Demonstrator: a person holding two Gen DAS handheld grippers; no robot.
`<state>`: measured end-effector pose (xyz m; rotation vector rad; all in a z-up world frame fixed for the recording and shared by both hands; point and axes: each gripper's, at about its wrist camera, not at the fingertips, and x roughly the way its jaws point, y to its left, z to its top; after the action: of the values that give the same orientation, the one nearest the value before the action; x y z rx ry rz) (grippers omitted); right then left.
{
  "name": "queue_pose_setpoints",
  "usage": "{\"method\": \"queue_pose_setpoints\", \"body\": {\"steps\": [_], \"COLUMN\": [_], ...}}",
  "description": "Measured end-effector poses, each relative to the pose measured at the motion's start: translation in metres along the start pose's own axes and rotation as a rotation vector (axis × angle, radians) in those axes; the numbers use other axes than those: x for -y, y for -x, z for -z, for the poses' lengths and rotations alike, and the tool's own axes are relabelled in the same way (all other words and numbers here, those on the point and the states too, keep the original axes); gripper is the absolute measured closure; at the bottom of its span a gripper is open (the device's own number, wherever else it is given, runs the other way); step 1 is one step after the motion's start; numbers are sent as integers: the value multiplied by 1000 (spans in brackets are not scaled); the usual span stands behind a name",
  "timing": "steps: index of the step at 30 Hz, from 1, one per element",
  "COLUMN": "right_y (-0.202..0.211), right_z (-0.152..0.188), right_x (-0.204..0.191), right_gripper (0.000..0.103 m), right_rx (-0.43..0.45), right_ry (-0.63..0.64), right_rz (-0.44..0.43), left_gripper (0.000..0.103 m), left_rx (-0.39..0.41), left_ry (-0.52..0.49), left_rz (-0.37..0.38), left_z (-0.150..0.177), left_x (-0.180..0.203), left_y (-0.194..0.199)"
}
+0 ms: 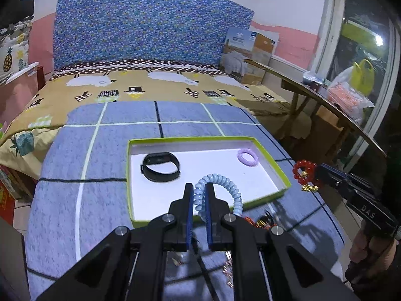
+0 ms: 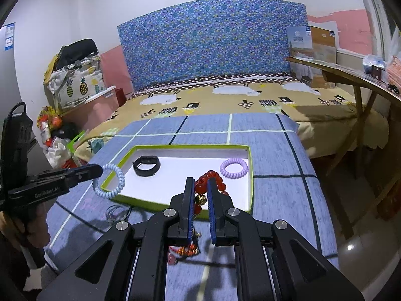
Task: Organize jewelry
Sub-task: 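Lower both held items into the green box and open both grippers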
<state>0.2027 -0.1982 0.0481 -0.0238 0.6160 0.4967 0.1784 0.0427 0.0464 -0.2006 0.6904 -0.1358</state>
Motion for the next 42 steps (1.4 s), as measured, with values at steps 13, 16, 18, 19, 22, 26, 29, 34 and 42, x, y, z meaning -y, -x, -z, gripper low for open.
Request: {"method": "queue_pose_setpoints", "body": {"steps": [13,16,18,19,22,26,29,34,42], "right_y": [-61,-75,-82,-87,-95,-103,-105,-108,-107], "right_z": [-12,-8,-5,-3,0,3,3,6,10], "right_x": [20,23,25,26,30,33,33,33,32], "right_gripper": [93,93,93,93,93,93,93,93,93], "right_rx": [-82,-114,-131,-143,-168,-192,-201,-221,-235], "right_ry": [4,-2,-2,-4,-10,-15,-10,-11,-13], "right_rz": [32,39,45,50,55,57,57,50,60], "left_gripper": [94,94,94,94,94,94,94,94,93], "left_rx": [-55,-67,-73,-77,-91,-117,-136,-155,-147], "left_ry": [19,14,8,7,4,7,1,3,12], "left_rz": [-51,-62,-69,-73,-84,-98,-106,-118,-138], "left_z": [-7,-5,-4,-3,-2,1,3,7,10], "left_x": [-22,-24,-25,-25,-25,-28,-28,-29,-30], "left_y": [-47,-54,-58,-60,-64,-71,-75,-79,-79]}}
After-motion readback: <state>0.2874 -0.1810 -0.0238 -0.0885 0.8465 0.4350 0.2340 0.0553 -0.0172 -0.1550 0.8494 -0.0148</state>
